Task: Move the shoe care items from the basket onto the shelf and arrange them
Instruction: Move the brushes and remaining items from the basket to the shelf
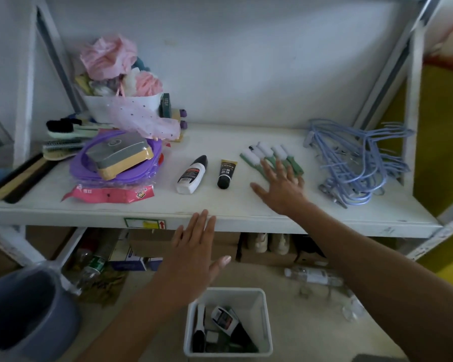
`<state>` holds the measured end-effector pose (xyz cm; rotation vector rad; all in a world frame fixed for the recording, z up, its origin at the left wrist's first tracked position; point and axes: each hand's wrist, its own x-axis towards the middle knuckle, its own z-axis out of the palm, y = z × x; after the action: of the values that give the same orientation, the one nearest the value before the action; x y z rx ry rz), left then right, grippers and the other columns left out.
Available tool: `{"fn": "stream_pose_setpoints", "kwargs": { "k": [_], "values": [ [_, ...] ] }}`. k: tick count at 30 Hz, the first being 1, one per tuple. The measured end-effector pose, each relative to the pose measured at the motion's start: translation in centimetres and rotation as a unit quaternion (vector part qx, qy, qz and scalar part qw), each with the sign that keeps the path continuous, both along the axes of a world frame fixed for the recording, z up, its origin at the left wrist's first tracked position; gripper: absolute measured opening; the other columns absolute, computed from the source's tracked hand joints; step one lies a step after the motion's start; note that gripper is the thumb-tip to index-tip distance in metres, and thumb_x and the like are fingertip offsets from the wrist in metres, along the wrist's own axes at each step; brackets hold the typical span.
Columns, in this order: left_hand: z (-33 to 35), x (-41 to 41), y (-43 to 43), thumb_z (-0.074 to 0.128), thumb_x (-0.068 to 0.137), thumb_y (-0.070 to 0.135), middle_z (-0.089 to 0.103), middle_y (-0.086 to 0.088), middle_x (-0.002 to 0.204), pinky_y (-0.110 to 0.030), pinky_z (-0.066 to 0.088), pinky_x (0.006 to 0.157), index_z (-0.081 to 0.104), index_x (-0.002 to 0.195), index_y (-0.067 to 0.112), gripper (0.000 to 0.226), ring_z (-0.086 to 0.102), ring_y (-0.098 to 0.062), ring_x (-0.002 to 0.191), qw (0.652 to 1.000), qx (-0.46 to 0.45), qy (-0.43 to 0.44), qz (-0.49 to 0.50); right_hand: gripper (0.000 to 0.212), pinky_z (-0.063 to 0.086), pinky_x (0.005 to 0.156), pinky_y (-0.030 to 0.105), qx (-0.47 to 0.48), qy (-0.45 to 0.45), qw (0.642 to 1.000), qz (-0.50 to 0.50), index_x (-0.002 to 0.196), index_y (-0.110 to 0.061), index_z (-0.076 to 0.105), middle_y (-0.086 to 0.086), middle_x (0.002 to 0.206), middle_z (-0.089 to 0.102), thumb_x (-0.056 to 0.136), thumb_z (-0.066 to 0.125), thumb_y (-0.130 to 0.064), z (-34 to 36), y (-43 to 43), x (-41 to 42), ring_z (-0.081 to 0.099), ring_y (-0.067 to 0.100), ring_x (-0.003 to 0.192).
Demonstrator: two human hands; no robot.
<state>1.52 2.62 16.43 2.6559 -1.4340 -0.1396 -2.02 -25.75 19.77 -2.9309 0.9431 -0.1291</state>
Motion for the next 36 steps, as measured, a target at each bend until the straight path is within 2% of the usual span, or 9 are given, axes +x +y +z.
{"fn": "stream_pose_setpoints", "kwargs": {
  "k": [2,5,9,11,15,22,25,30,36],
  "values": [
    [0.6,0.1,1.3,0.020,0.097,0.069,-0.029,0.000,0.163,-0.039,-0.009,0.121,-0.019,0.158,0.021,0.087,-0.025,-0.017,0.151,1.000,-0.013,0.008,0.015,0.081,0.009,0.119,0.059,-0.007,-0.008,1.000,0.012,0.156,-0.039,-0.007,0.004,0.166,-0.010,0.090,0.022,-0.077,1.3,1.8,-2.1,-0.004,0.033,0.153],
    [0.6,0.0,2.9,0.028,0.098,0.066,-0.018,-0.001,0.167,-0.042,0.001,0.123,-0.010,0.160,0.020,0.086,-0.013,-0.018,0.155,0.998,-0.049,0.041,0.021,0.082,0.016,0.117,0.057,-0.018,-0.011,0.999,0.026,0.157,-0.035,-0.002,0.008,0.167,0.001,0.091,0.026,-0.075,2.9,4.8,-5.0,0.006,0.033,0.152],
    [-0.6,-1.3,5.2,0.034,0.099,0.062,0.012,0.000,0.168,-0.043,0.024,0.122,0.016,0.160,0.021,0.076,0.018,-0.020,0.153,0.986,-0.143,0.084,0.010,0.070,0.035,0.104,0.049,-0.047,-0.077,0.993,0.072,0.150,-0.024,0.028,0.010,0.148,0.042,0.090,0.038,-0.060,2.9,10.3,-8.3,0.038,0.031,0.134],
    [-2.0,-2.7,6.4,0.039,0.100,0.057,0.017,0.001,0.167,-0.044,0.028,0.120,0.020,0.159,0.022,0.071,0.023,-0.022,0.151,0.986,-0.134,0.104,0.008,0.059,0.041,0.098,0.044,-0.046,-0.090,0.986,0.132,0.141,-0.022,0.040,0.005,0.133,0.051,0.089,0.046,-0.048,0.7,13.7,-9.8,0.045,0.027,0.121],
    [-5.4,-4.6,7.3,0.039,0.103,0.052,0.001,0.002,0.169,-0.042,0.024,0.121,0.006,0.162,0.022,0.073,0.017,-0.020,0.153,0.993,-0.048,0.104,-0.015,0.053,0.044,0.094,0.040,-0.019,-0.027,0.985,0.166,0.131,-0.016,0.045,0.005,0.120,0.049,0.084,0.053,-0.039,-4.9,17.9,-11.0,0.047,0.027,0.112],
    [-9.7,-3.9,6.2,0.032,0.103,0.056,-0.018,-0.002,0.167,-0.041,0.014,0.123,-0.013,0.160,0.020,0.081,-0.001,-0.019,0.156,0.995,0.006,0.094,-0.019,0.051,0.046,0.099,0.043,0.117,0.115,0.980,0.110,0.136,-0.018,0.046,0.008,0.133,0.052,0.089,0.057,-0.032,-15.3,18.2,-9.9,0.049,0.028,0.123],
    [-11.2,-3.6,4.9,0.033,0.104,0.054,-0.017,-0.002,0.167,-0.042,0.011,0.125,-0.013,0.159,0.021,0.079,-0.006,-0.018,0.155,0.993,0.004,0.113,-0.035,0.051,0.050,0.097,0.043,0.163,0.161,0.971,0.066,0.136,-0.017,0.048,0.009,0.131,0.056,0.090,0.057,-0.038,-20.3,17.0,-9.4,0.057,0.028,0.119],
    [-13.2,-2.7,3.0,0.032,0.105,0.052,-0.005,0.000,0.170,-0.044,0.018,0.124,0.000,0.161,0.023,0.071,0.000,-0.014,0.156,0.989,-0.037,0.119,-0.076,0.055,0.049,0.099,0.045,0.254,0.214,0.943,0.000,0.139,-0.011,0.047,0.014,0.133,0.059,0.098,0.045,-0.047,-28.5,14.8,-8.2,0.060,0.032,0.117],
    [-14.9,-2.2,2.6,0.031,0.105,0.054,-0.008,-0.001,0.170,-0.044,0.017,0.125,0.000,0.161,0.022,0.072,0.000,-0.014,0.155,0.991,-0.003,0.129,-0.043,0.039,0.047,0.099,0.046,0.277,0.241,0.927,-0.069,0.136,0.003,0.046,0.024,0.131,0.056,0.103,0.040,-0.017,-34.8,12.5,-7.3,0.057,0.038,0.118]
  ]
}}
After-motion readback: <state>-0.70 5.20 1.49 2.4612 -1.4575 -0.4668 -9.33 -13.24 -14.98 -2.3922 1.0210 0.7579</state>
